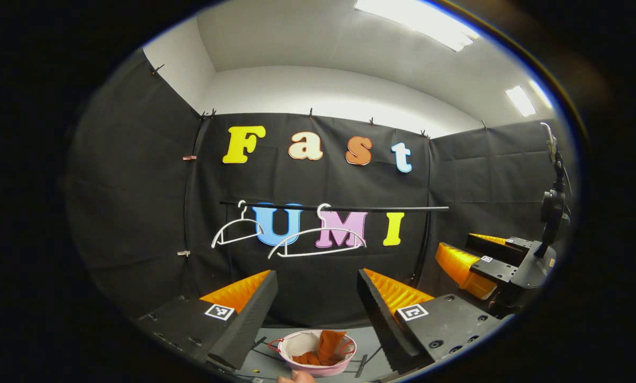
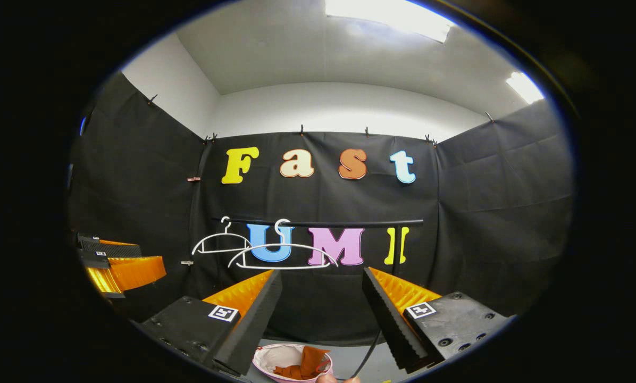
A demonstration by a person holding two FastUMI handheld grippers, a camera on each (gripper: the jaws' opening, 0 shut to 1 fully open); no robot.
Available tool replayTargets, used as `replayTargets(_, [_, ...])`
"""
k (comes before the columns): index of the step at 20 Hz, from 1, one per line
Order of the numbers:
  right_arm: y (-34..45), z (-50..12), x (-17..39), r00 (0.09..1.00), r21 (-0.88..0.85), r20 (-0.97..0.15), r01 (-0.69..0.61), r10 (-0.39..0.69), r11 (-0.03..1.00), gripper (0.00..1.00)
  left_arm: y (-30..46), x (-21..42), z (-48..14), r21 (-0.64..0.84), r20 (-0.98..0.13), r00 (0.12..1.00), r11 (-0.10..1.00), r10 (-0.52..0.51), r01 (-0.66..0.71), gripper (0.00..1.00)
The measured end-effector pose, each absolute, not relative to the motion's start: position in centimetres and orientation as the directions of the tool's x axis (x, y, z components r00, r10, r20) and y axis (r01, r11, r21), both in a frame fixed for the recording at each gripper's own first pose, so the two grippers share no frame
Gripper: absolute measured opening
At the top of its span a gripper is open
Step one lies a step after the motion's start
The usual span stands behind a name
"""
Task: Grasp the clothes on the hanger with both hands and then place them into the laundry hamper below.
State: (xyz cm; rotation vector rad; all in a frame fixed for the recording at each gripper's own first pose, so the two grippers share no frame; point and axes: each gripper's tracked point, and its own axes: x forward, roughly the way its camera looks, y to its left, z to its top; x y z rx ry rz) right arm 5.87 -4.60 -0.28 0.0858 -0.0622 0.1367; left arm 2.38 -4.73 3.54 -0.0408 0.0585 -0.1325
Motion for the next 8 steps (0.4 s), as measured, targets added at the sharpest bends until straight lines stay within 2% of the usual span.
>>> replayTargets(8, [-4.52,-0.15,5.59,0.988,0.074,0.069,-0.144,0.138,0.987,0.98,-4.39,2.22,3.50,-0.048,-0.055,0.990,0.991,-0.127,0.124,0.95])
